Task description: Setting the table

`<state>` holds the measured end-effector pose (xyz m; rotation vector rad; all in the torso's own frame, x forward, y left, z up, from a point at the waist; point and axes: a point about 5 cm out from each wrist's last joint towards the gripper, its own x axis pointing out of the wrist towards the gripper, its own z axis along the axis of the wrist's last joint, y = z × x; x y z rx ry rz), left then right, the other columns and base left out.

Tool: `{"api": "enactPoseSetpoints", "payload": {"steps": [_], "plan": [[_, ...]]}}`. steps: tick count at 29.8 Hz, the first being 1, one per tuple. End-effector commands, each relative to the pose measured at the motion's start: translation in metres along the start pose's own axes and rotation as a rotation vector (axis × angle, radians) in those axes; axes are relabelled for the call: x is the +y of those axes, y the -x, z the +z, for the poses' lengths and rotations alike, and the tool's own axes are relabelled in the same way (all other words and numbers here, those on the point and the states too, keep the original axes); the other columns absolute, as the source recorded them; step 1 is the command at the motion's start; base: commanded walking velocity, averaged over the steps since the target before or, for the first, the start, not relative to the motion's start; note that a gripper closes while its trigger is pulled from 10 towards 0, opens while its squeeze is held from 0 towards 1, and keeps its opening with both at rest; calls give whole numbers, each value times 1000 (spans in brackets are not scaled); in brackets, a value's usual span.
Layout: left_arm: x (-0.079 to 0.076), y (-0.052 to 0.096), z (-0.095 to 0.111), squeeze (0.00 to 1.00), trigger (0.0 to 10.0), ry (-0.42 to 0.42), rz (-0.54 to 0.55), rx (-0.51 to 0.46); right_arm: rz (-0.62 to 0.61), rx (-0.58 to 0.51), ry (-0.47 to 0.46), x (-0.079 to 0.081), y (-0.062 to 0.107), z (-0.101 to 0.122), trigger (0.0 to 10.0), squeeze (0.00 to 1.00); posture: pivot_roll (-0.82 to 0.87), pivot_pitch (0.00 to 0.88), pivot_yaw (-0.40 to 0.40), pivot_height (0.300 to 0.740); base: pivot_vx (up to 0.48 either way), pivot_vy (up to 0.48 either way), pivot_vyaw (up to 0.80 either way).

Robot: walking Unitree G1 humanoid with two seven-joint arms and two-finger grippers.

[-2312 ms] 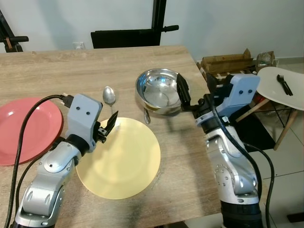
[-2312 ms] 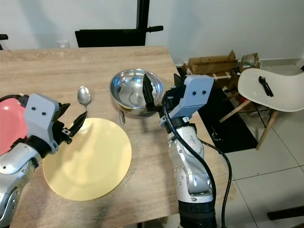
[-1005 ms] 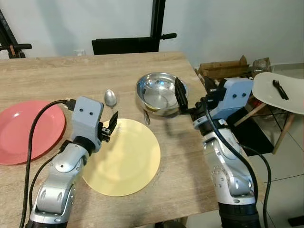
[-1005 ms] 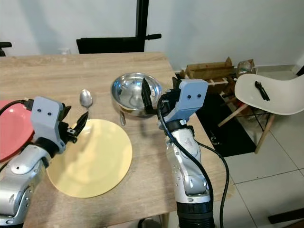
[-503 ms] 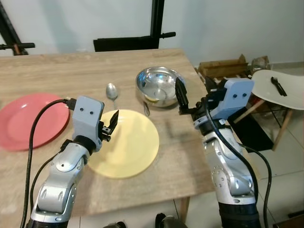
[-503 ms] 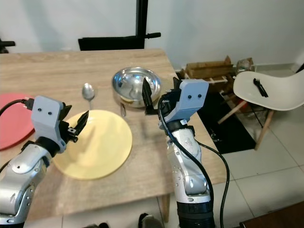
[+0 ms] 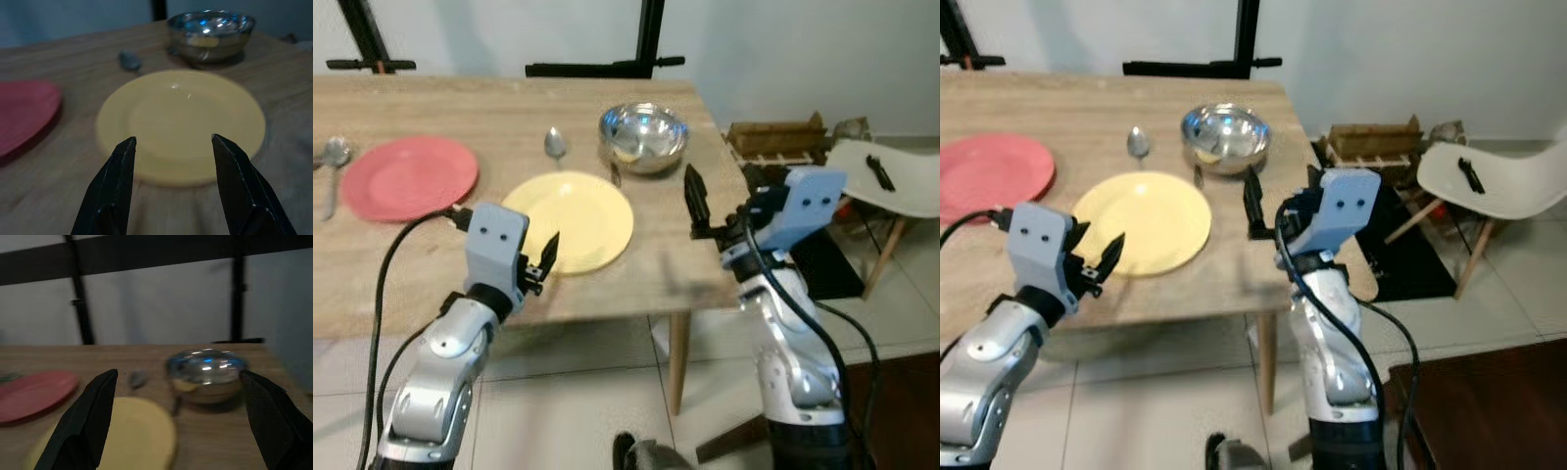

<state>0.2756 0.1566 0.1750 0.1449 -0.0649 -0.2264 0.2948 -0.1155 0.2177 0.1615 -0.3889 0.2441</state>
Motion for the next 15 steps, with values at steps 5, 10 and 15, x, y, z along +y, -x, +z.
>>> {"api": "enactPoseSetpoints", "payload": {"steps": [5, 10, 15], "plan": [[-2, 0, -4, 0, 10000, 5, -4, 17, -15, 16, 11, -4, 2, -2, 10000, 0, -67, 42, 23, 740, -353, 0, 0], [-2, -1, -3, 0, 10000, 4, -7, 15, -19, 16, 12, -5, 2, -2, 10000, 0, -71, 45, 25, 740, -352, 0, 0], [-2, -2, -2, 4, 10000, 4, -9, 12, -21, 16, 14, -5, 2, -2, 10000, 0, -73, 44, 27, 740, -346, 0, 0]]}}
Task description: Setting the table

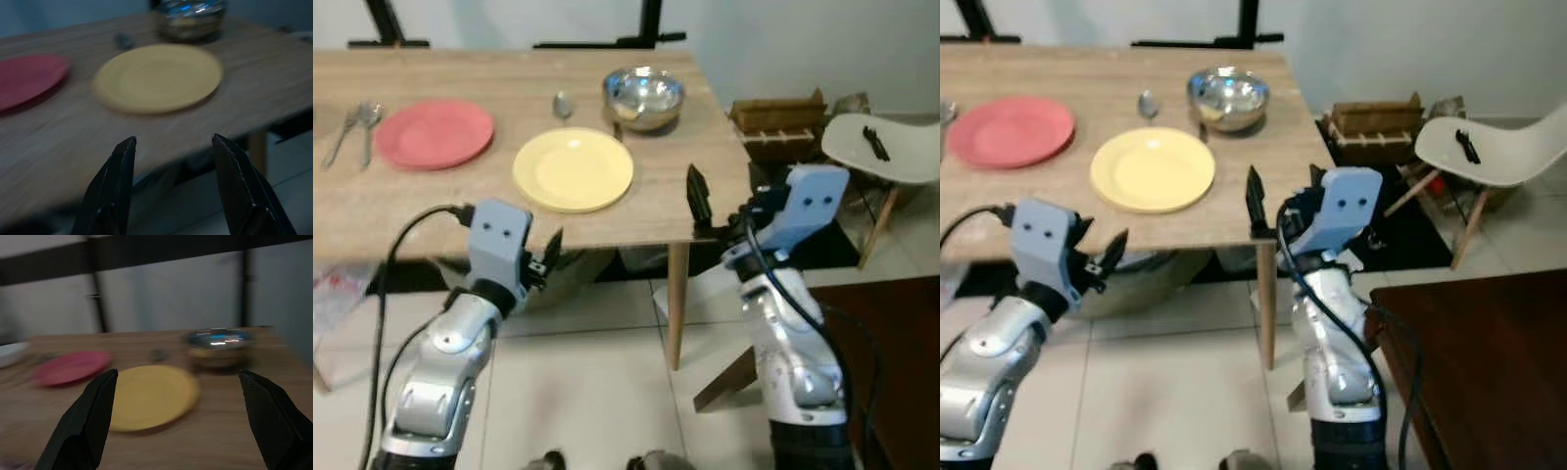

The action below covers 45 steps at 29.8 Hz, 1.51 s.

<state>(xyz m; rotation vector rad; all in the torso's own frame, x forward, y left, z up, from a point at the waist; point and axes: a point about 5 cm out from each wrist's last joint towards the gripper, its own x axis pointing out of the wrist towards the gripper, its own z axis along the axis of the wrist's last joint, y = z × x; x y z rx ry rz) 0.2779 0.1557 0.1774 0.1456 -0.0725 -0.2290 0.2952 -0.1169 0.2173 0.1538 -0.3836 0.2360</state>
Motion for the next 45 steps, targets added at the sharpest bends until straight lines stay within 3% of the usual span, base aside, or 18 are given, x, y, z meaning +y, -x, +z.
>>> {"api": "enactPoseSetpoints", "payload": {"steps": [1, 45], "plan": [[-3, 0, -5, 4, 10000, 6, -7, 20, -15, 10, 6, -4, 2, -2, 10000, 0, -73, 43, 27, 740, -345, 0, 0], [-5, -1, -5, 8, 10000, 4, -25, 16, -17, 21, 17, -5, 5, -5, 10000, 0, -82, 44, 31, 740, -348, 0, 0]]}}
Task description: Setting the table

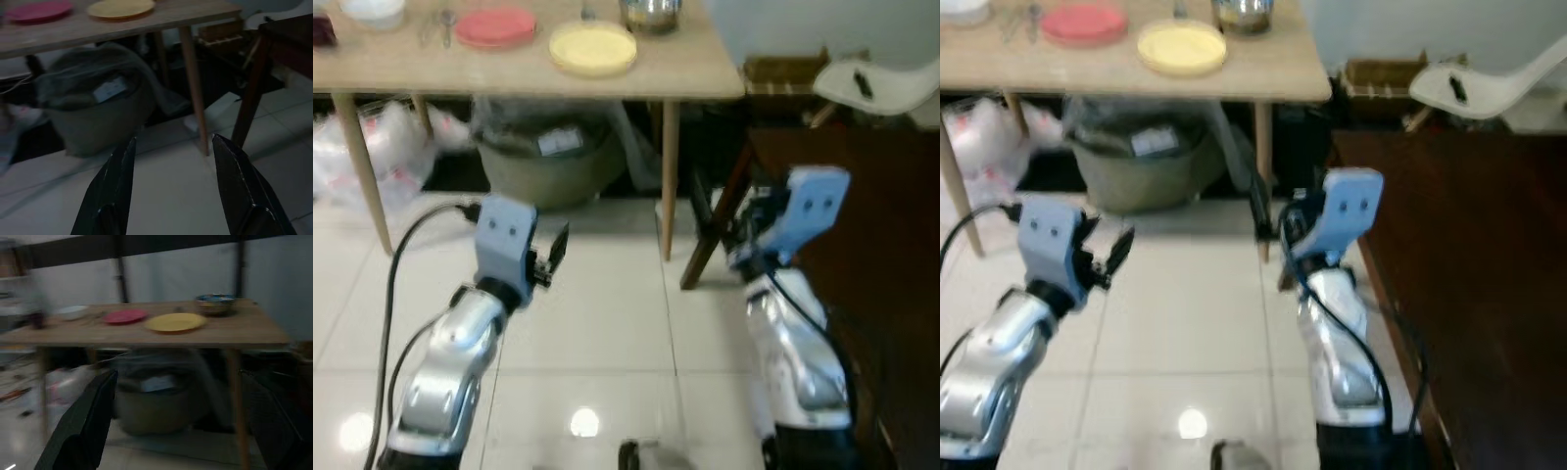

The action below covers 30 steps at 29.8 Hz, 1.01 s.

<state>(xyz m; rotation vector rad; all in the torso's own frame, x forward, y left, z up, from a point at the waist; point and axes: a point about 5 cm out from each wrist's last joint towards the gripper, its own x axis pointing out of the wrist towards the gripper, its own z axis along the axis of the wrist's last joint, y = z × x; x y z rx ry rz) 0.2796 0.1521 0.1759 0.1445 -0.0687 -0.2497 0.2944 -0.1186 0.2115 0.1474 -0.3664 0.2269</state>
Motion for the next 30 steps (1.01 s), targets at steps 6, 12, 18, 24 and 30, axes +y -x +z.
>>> {"api": "enactPoseSetpoints", "payload": {"steps": [6, 12, 18, 24, 30], "plan": [[-3, 1, -4, 8, 10000, 3, -4, 14, -7, 6, 11, -3, 1, 0, 10000, 0, -83, 45, 30, 740, -347, 0, 0], [-3, 1, -4, 4, 10000, 3, -7, 15, -11, 7, 11, -3, 2, -1, 10000, 0, -83, 47, 31, 740, -346, 0, 0], [-3, 1, -4, 8, 10000, 3, -8, 15, -12, 8, 11, -3, 2, -1, 10000, 0, -84, 49, 33, 740, -342, 0, 0], [-3, 0, -4, 8, 10000, 4, -5, 15, -13, 9, 12, -3, 2, -1, 10000, 0, -84, 49, 33, 740, -336, 0, 0], [-3, 0, -4, 27, 10000, 5, -3, 17, -14, 11, 13, -3, 3, -2, 10000, 0, -84, 49, 33, 740, -54, 0, 0]]}}
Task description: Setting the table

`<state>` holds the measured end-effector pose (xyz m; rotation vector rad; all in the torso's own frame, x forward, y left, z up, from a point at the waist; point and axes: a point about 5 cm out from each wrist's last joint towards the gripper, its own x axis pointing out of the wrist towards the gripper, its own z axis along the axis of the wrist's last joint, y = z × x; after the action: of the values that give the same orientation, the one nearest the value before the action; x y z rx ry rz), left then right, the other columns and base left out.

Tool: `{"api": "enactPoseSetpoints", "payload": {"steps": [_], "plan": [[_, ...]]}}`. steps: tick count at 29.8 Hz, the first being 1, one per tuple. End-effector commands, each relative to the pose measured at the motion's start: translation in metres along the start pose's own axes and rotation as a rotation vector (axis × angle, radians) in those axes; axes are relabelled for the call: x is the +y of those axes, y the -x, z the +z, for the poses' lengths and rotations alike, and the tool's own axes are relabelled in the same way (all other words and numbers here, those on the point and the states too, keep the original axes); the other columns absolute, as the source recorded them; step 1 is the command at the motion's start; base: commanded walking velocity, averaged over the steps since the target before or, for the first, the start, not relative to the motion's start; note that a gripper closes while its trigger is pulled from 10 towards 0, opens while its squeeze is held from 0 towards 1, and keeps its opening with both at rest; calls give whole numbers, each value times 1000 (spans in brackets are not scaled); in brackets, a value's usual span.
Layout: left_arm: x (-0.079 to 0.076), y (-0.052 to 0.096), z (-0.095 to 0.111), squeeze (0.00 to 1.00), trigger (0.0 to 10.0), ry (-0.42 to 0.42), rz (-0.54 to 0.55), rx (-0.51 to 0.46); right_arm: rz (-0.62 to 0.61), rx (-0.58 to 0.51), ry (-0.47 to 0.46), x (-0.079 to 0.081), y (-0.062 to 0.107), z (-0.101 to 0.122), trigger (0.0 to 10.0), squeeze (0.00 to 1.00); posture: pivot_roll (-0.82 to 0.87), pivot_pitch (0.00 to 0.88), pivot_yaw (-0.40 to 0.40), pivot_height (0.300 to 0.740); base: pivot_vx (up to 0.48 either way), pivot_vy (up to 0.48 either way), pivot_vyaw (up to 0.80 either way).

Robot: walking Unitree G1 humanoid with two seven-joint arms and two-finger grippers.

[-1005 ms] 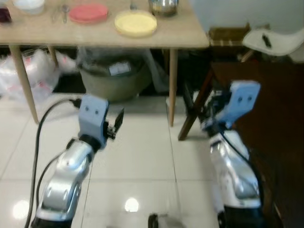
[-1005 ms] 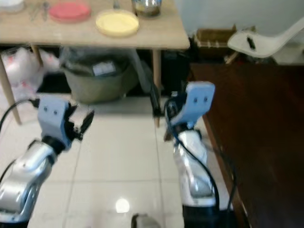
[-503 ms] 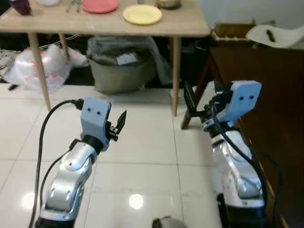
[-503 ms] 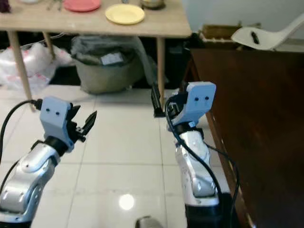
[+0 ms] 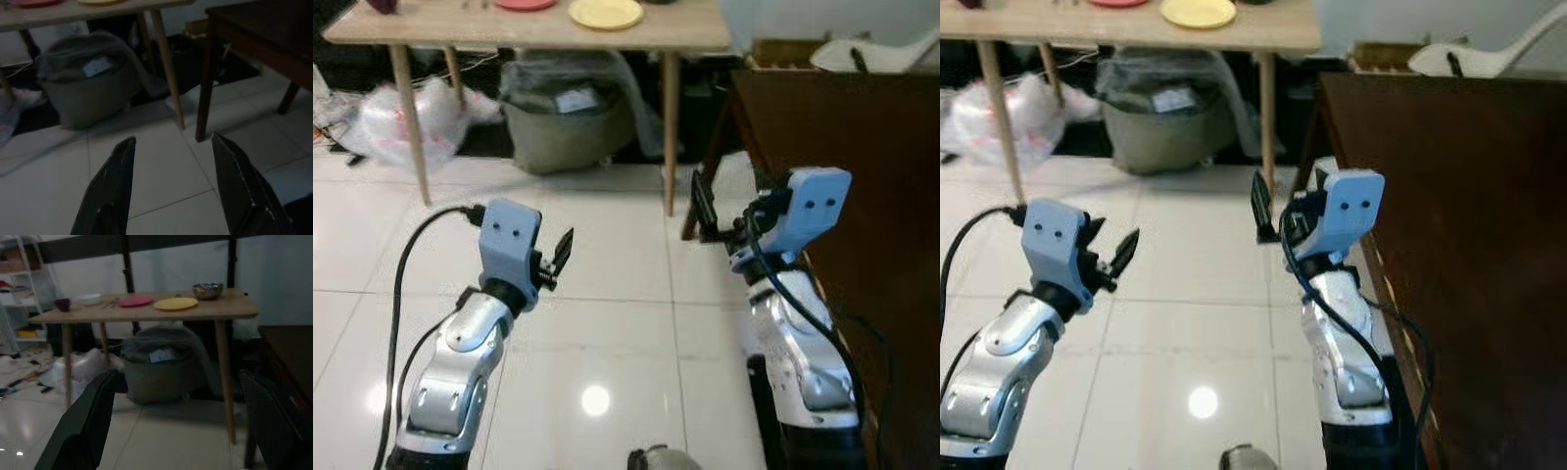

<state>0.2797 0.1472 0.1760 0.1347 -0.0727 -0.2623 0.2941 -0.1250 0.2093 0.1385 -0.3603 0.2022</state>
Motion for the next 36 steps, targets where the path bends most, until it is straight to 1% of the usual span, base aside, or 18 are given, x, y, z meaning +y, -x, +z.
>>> {"api": "enactPoseSetpoints", "payload": {"steps": [1, 11, 15, 36], "plan": [[2, 2, -5, 20, 10000, 1, 9, 26, 7, 6, 2, 3, 0, -1, 10000, 0, -86, 51, 34, 740, 0, 0, 0], [1, 1, -5, 24, 10000, 1, 11, 29, 9, 10, -2, 3, 0, -1, 10000, 0, -88, 53, 34, 740, 0, 0, 0], [1, 1, -6, 24, 10000, -1, 14, 33, 6, 21, -21, 3, 1, -3, 10000, 0, -87, 54, 34, 740, 0, 0, -781], [1, 1, -6, 24, 10000, -1, 14, 35, 3, 22, -20, 2, 1, -2, 10000, 0, -89, 57, 33, 740, 0, 0, -781]]}}
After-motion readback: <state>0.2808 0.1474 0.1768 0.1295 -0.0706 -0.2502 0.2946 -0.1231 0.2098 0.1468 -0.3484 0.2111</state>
